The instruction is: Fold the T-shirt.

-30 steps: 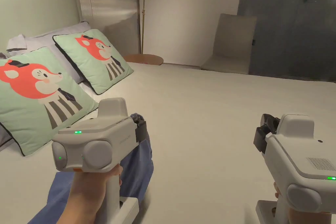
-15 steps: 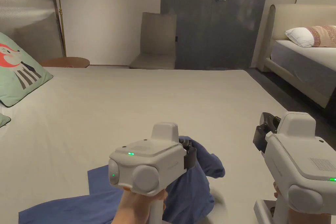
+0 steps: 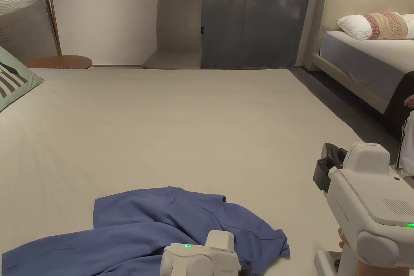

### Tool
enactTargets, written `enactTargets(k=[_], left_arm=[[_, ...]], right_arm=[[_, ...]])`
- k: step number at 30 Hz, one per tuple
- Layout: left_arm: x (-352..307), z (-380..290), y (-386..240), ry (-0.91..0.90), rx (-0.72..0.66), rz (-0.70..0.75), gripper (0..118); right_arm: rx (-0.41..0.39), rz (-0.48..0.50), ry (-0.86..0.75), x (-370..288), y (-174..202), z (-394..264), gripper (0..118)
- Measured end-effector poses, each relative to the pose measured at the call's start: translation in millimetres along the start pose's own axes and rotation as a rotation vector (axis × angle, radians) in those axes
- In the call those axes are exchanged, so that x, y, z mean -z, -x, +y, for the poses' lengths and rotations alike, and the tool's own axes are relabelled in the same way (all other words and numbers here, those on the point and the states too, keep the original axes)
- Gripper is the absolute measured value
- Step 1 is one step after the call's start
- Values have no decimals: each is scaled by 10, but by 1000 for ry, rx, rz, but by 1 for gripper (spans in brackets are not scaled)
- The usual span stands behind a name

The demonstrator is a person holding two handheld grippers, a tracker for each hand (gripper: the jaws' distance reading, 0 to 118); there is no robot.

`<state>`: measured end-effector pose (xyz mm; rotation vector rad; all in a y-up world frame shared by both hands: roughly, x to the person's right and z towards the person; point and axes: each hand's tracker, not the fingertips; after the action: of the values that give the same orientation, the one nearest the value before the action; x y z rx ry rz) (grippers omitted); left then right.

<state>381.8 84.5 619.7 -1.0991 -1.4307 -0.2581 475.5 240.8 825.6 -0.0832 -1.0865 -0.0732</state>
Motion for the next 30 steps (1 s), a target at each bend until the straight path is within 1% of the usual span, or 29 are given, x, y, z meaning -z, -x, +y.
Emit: enactTargets(k=[1,2,4,5,6,7,10,14,15,16,17,19,20,22,24,26,30], left_arm=[[-38,20,27,-19,-24,-17,4],[-115,35,50,-59,-28,-27,11],[-349,82,56,-147,-7,0,67],[-513,107,71,-210,19,22,89],[-724,129,99,-286,46,47,101],[-925,148,128,-353,72,77,99],[-1617,190,265,-567,107,244,99],[-2390,113,514,-770,101,486,99],[-2531,68,564,-804,95,536,96],[-2665,34,612,-835,92,585,90],[-2777,-11,651,-863,79,634,77],[-2953,-90,717,-903,47,695,25],[-3002,-103,749,-911,30,710,1],[-3086,-135,816,-918,-4,712,0],[-3122,-143,840,-872,-11,707,0],[-3127,-187,897,-833,-71,693,0],[-2975,-317,1122,-590,-162,675,0]], right_arm=[[1,3,1,0,13,-1,0],[0,8,1,-2,28,-1,0],[-5,15,-3,-21,52,4,0],[-7,19,-7,-24,65,9,0],[-8,24,-9,-26,78,17,0],[-10,28,-13,-39,92,28,0],[-14,39,-30,-60,153,36,0],[-2,62,-41,-73,249,32,0],[-2,67,-45,-76,277,30,0],[-1,74,-46,-77,306,29,0],[2,81,-47,-76,334,27,0],[9,98,-46,-70,393,21,0],[10,105,-47,-68,423,18,0],[8,119,-45,-68,483,14,0],[8,133,-44,-82,526,8,0],[0,144,-41,-99,557,-6,0],[-18,157,-21,-113,574,-67,0]])
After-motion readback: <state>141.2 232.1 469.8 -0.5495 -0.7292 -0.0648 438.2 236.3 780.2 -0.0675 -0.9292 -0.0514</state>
